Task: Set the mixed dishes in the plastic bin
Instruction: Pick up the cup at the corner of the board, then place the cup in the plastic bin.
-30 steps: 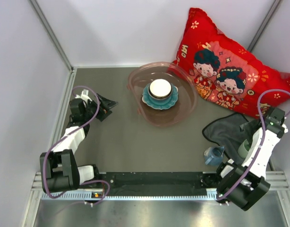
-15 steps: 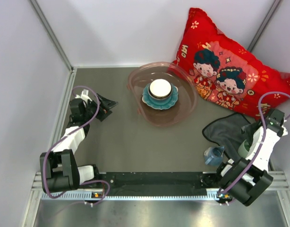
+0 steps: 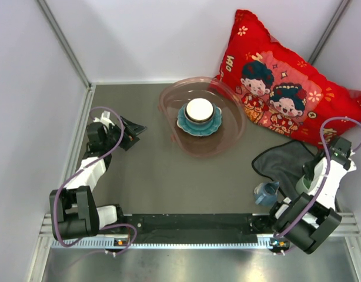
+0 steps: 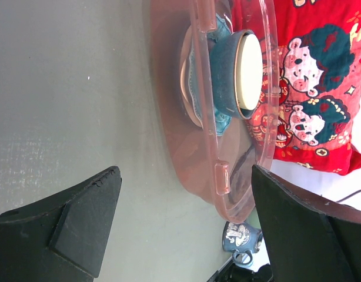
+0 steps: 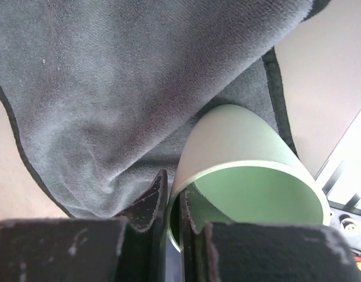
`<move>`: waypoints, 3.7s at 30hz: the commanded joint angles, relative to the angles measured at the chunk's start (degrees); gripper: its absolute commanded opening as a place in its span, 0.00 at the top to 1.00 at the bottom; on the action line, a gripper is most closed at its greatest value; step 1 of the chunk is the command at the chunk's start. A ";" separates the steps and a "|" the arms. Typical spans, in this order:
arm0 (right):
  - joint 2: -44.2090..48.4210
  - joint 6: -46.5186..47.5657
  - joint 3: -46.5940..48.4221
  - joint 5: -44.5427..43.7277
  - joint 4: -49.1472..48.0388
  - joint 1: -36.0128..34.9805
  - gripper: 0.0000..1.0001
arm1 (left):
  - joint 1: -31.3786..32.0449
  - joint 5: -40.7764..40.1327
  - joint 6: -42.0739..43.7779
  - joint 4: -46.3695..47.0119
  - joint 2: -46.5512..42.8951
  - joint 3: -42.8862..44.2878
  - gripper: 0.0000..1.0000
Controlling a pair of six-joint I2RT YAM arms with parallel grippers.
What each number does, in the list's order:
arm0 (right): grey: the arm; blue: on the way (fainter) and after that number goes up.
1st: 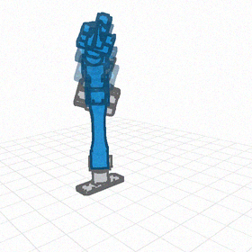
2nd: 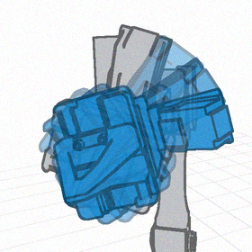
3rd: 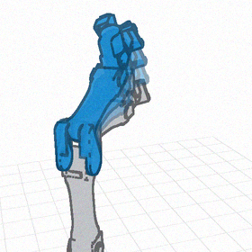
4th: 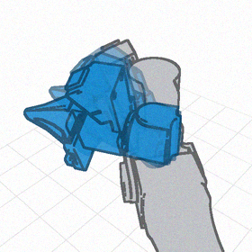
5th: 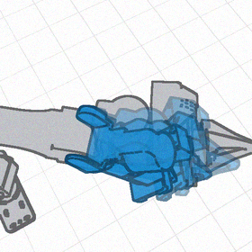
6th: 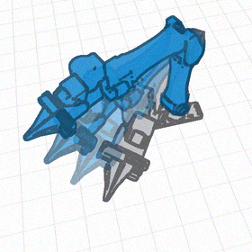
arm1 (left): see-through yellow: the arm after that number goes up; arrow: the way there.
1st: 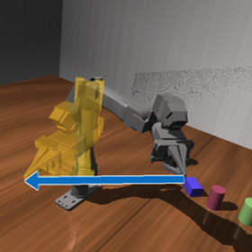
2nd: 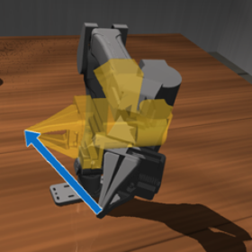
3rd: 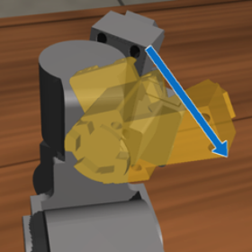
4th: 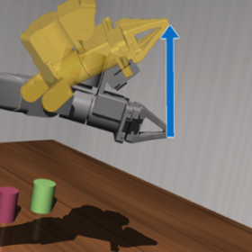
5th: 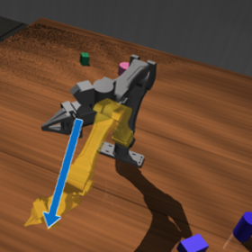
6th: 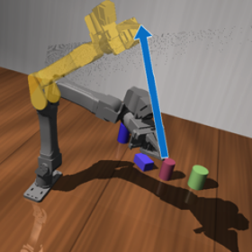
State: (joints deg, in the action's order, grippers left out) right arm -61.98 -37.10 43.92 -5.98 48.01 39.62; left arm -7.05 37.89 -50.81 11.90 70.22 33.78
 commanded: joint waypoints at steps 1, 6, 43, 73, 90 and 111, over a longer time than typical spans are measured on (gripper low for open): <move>2.82 -1.30 -0.07 -0.87 -1.25 0.55 1.00 | 0.02 0.08 1.06 1.63 -1.57 0.50 0.04; 11.42 -1.31 3.35 -1.06 2.08 0.55 1.00 | 0.11 0.25 0.80 1.99 -1.40 0.58 0.04; -45.34 29.46 76.42 -15.28 12.19 -71.96 1.00 | 0.10 -2.12 1.76 -1.18 -3.77 0.76 0.05; -44.02 21.28 47.49 -6.07 -2.74 -66.08 1.00 | 0.11 -2.38 2.47 -2.59 -4.91 0.06 0.05; -45.51 20.23 45.73 4.12 -5.91 -62.47 1.00 | 0.10 -2.82 2.64 -3.02 -5.09 -0.21 0.04; -46.31 19.61 45.81 10.29 -3.89 -61.50 0.80 | 0.11 -2.91 2.47 -2.50 -4.91 -1.17 0.05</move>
State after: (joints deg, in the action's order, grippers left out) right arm -107.68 -16.80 90.35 2.85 42.04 -22.39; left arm -7.05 35.07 -49.32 8.49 66.83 32.99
